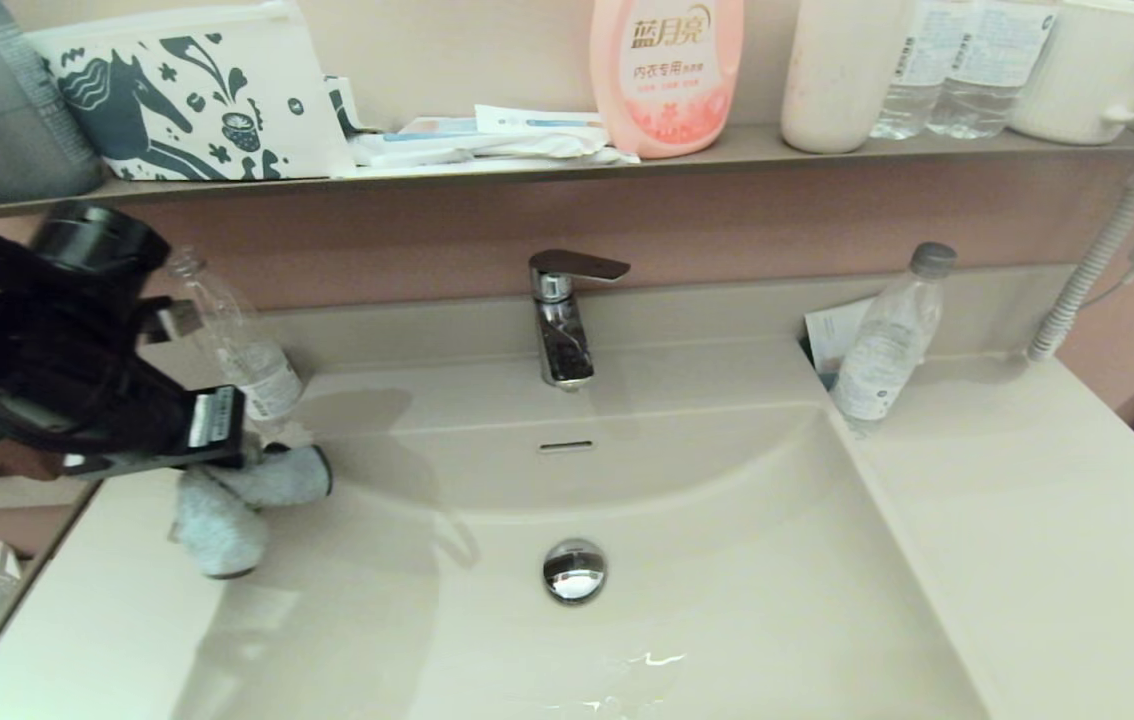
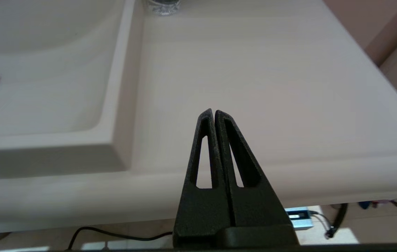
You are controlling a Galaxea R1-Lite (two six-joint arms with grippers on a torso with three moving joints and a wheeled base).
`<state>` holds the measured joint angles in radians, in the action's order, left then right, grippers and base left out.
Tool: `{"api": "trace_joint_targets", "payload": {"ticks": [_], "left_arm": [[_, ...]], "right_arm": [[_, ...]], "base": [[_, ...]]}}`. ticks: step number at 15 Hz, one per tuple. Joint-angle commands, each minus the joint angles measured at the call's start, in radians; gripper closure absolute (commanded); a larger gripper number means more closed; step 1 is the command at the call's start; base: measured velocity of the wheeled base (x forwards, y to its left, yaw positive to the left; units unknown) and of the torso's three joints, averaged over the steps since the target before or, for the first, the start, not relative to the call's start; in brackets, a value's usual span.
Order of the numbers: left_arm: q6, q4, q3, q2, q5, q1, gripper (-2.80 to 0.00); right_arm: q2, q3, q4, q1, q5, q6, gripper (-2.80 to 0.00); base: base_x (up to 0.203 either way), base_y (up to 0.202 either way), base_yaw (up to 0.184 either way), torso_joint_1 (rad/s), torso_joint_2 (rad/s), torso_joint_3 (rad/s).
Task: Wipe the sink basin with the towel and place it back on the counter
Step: Wipe the sink
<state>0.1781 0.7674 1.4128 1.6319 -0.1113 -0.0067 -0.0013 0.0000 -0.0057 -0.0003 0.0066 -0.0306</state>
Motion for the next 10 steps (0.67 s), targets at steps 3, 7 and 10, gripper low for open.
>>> {"api": "trace_joint_targets", "payload": {"ticks": [3,7,10], "left_arm": [[-0.016,0.336,0.09,-0.226,-0.06,0.134,0.0],[-0.192,0.375,-0.014,-0.347,-0.03,0.436,0.0],[-0.368,0.264,-0.173,-0.369,0.085,0.662,0.0]], "right_arm": [[0.001,0.0,0.003,0.002,0.0,-0.002,0.0],[0.001,0.0,0.003,0.002,0.0,-0.002,0.0],[0.001,0.0,0.003,0.002,0.0,-0.002,0.0]], "base": [[0.0,0.0,0.0,0.0,0.0,0.0],[0.0,0.0,0.0,0.0,0.0,0.0],[0.0,0.0,0.0,0.0,0.0,0.0]]}}
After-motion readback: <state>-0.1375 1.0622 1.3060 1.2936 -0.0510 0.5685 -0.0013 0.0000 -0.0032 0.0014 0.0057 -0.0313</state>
